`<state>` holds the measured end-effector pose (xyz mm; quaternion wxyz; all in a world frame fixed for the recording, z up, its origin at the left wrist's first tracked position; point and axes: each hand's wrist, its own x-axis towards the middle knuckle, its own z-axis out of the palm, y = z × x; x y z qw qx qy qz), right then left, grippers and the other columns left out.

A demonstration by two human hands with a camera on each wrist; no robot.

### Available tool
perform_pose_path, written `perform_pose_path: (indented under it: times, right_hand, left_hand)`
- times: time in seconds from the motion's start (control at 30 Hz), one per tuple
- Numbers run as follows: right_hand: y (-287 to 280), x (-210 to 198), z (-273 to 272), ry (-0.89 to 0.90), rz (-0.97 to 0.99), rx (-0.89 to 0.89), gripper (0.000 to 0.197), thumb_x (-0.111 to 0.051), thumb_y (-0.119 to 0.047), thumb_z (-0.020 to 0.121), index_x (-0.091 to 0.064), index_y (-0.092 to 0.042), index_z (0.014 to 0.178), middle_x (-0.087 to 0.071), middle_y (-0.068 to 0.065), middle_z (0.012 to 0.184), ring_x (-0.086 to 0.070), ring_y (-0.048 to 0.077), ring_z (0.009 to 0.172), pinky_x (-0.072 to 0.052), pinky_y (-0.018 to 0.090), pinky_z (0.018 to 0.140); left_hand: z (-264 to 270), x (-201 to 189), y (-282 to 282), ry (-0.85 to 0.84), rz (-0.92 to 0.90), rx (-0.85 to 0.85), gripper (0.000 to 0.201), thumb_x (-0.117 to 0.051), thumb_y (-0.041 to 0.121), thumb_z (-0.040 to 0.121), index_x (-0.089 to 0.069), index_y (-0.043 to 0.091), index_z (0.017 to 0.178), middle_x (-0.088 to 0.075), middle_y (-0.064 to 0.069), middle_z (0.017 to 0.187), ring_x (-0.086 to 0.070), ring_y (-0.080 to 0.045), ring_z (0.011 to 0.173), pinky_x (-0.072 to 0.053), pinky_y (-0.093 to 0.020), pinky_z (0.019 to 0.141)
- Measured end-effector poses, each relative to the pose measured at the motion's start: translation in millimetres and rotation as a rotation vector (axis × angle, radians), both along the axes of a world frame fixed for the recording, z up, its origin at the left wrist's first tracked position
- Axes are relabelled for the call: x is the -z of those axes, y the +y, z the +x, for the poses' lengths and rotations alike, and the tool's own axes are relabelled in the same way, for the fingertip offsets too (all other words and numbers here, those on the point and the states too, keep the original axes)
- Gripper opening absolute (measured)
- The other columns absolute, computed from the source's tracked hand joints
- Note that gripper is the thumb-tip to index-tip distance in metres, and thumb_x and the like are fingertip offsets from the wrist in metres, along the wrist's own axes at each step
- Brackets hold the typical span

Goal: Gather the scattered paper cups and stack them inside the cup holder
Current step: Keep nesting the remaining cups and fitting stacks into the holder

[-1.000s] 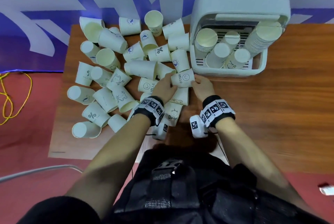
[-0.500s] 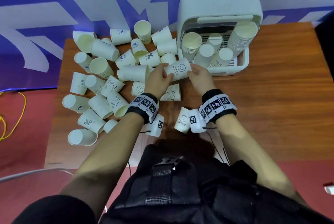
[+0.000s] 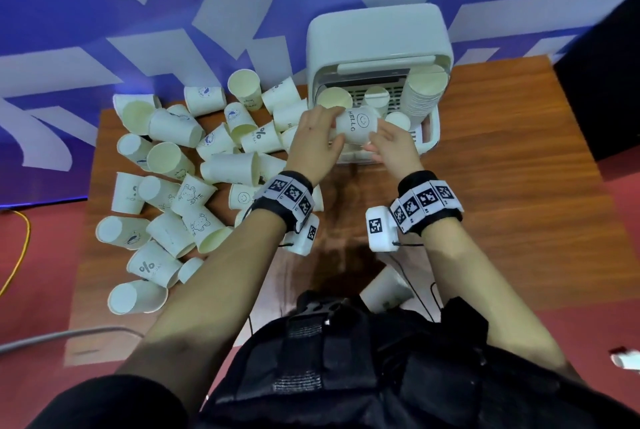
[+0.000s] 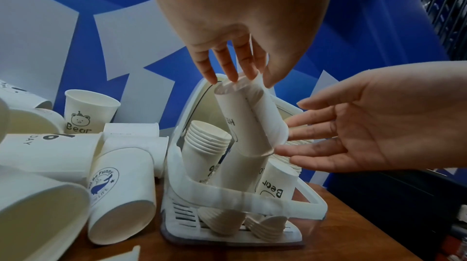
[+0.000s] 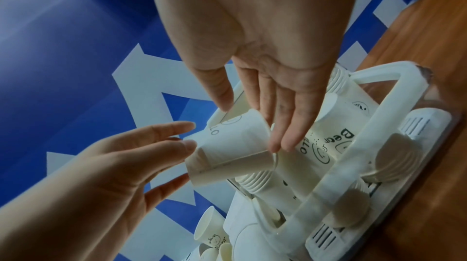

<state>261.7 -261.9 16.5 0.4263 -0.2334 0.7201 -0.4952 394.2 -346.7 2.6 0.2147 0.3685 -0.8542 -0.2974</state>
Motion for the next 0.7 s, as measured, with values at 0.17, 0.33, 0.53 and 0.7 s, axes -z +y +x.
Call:
perform_pose_path:
  times: [0.17,0.33,0.53,0.7]
  right_hand:
    - [-14.0,5.4,-21.4,-0.031,0.015,-0.076,0.033,-0.042,-0.004,0.097,-0.051,-0.005,0.129,-0.059,0.009,0.108,-0.061,0.009,0.078,-0.047,0.010,0.058]
    - [-22.4,16.9,-40.0,-0.048,0.062,-0.093,0.041,-0.046,-0.008,0.096,-0.047,-0.005,0.137,-0.060,0.015,0.122,-0.063,0.014,0.081,-0.053,0.018,0.073]
    - [-25.2,34.4,-48.5,-0.082,0.120,-0.143,0.042,-0.047,-0.007,0.096,-0.045,-0.006,0.137,-0.058,0.001,0.094,-0.058,0.013,0.074,-0.048,0.023,0.071]
    - [-24.7,42.0,-56.2,-0.020,0.126,-0.241,0.053,-0.050,-0.016,0.094,-0.037,-0.013,0.145,-0.059,0.000,0.122,-0.057,0.012,0.102,-0.049,0.032,0.090]
  left_hand:
    - [-15.0,-0.5,-3.8,0.043,-0.038,-0.038,0.038,-0.056,0.009,0.085,-0.056,0.009,0.123,-0.052,-0.010,0.110,-0.046,-0.024,0.106,-0.031,-0.020,0.089]
    - [-32.8,0.7,-1.0,0.033,-0.076,-0.037,0.040,-0.055,0.007,0.082,-0.057,0.007,0.122,-0.055,-0.012,0.114,-0.051,-0.026,0.107,-0.040,-0.030,0.092]
    - [-46.0,10.6,4.1,0.013,-0.028,-0.030,0.044,-0.051,0.004,0.083,-0.054,0.006,0.126,-0.054,-0.011,0.124,-0.050,-0.024,0.115,-0.039,-0.026,0.097]
    - [-52.3,23.6,4.7,-0.048,-0.007,0.001,0.042,-0.050,0.005,0.087,-0.053,0.007,0.129,-0.055,-0.010,0.130,-0.048,-0.026,0.122,-0.040,-0.032,0.101]
